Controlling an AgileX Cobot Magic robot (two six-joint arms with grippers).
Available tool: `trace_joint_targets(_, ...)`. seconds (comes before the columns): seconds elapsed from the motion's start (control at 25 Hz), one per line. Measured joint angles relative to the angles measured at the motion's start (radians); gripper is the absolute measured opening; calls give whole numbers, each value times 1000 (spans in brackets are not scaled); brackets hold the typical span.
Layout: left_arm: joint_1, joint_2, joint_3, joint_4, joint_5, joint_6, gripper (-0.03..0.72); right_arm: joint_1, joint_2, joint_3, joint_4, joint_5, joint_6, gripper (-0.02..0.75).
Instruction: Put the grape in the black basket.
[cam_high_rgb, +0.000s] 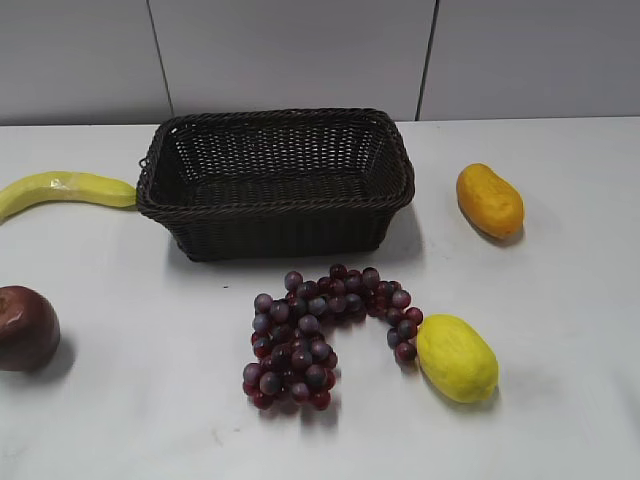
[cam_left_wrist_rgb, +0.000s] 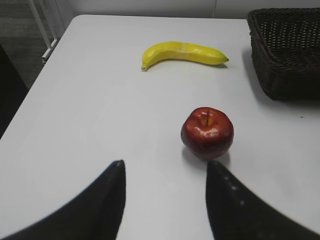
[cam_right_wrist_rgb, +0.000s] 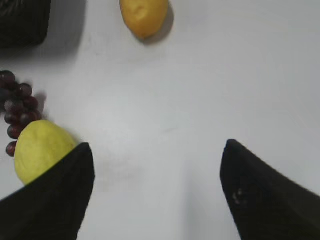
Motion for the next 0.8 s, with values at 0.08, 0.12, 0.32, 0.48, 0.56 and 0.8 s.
trace_joint_targets(0.08,0,0,0,0,0,0,489,0,66,-52,39,55,-37,592)
trace_joint_targets(0.12,0,0,0,0,0,0,489,0,100,-74,67,87,-67,592)
trace_joint_targets(0.32,0,0,0,0,0,0,489,0,244,-200,250,229,-194,592)
trace_joint_targets(0.48,0,0,0,0,0,0,489,0,312,-278,291,291,-213,592)
trace_joint_targets(0.56,0,0,0,0,0,0,489,12,328,-305,300,300,-213,592)
trace_joint_targets(0.8,0,0,0,0,0,0,489,185,363,-364,294,277,-204,592)
